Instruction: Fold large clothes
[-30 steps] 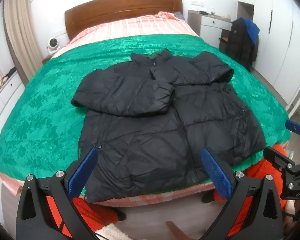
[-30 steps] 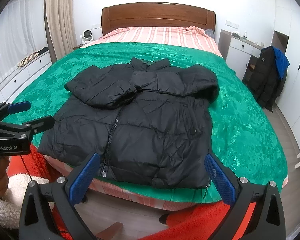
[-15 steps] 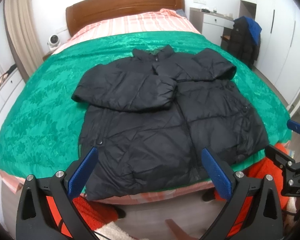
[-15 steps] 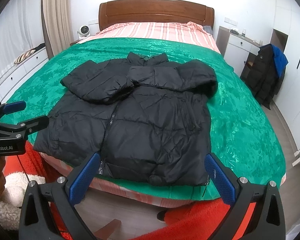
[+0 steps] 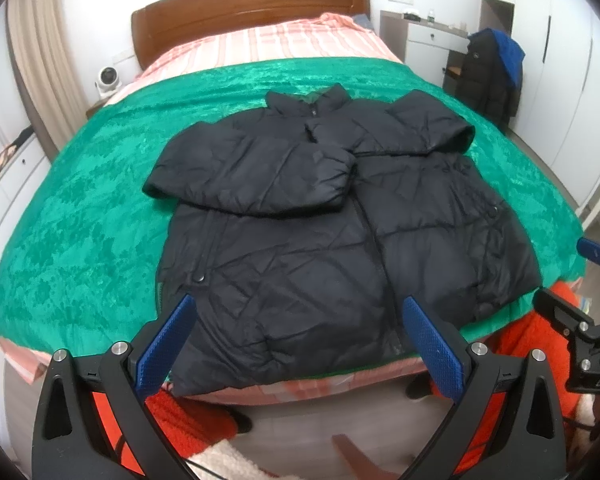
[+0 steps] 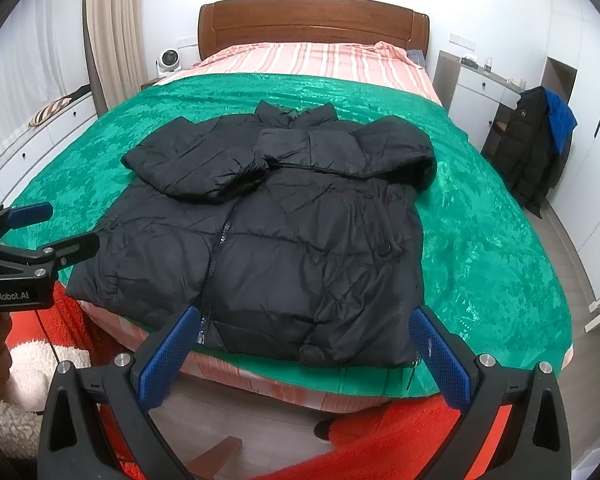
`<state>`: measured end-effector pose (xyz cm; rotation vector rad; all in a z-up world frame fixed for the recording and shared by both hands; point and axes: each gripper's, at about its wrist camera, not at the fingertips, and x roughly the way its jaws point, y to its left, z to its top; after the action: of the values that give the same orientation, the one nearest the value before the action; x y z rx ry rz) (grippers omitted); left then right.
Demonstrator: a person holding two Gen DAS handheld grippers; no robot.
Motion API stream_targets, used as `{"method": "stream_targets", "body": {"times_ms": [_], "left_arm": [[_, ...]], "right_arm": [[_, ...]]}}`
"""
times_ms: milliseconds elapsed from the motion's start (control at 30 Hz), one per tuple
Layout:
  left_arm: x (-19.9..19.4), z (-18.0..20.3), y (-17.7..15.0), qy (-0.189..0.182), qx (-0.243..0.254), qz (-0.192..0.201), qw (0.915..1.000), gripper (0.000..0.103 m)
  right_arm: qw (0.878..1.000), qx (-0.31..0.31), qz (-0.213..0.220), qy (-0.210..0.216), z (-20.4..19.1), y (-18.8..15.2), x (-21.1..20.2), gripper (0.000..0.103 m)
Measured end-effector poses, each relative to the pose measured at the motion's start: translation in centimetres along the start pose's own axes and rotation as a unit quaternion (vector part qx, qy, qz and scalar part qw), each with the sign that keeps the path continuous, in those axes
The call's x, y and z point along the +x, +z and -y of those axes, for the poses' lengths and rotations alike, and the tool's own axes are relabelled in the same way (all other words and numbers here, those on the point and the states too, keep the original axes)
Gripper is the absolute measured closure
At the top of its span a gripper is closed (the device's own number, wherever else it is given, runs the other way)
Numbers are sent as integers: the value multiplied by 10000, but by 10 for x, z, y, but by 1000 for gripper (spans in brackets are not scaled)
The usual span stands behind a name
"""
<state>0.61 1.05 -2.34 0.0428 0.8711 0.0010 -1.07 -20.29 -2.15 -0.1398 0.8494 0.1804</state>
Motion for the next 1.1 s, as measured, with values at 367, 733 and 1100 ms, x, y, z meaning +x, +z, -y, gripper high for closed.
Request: {"method": "stream_targets", "body": {"times_ms": [367, 733, 1100], "left_arm": [[3, 2, 0, 6, 50, -44, 10000, 0], [5, 3, -1, 14, 50, -62, 10000, 0], [5, 3, -1, 20, 61, -75, 10000, 0]], "right_arm": [[10000, 16, -12, 17, 0, 0, 0, 0], [10000, 24, -7, 2, 0, 0, 2, 0], [10000, 42, -1, -14, 1, 0, 1, 0]]}}
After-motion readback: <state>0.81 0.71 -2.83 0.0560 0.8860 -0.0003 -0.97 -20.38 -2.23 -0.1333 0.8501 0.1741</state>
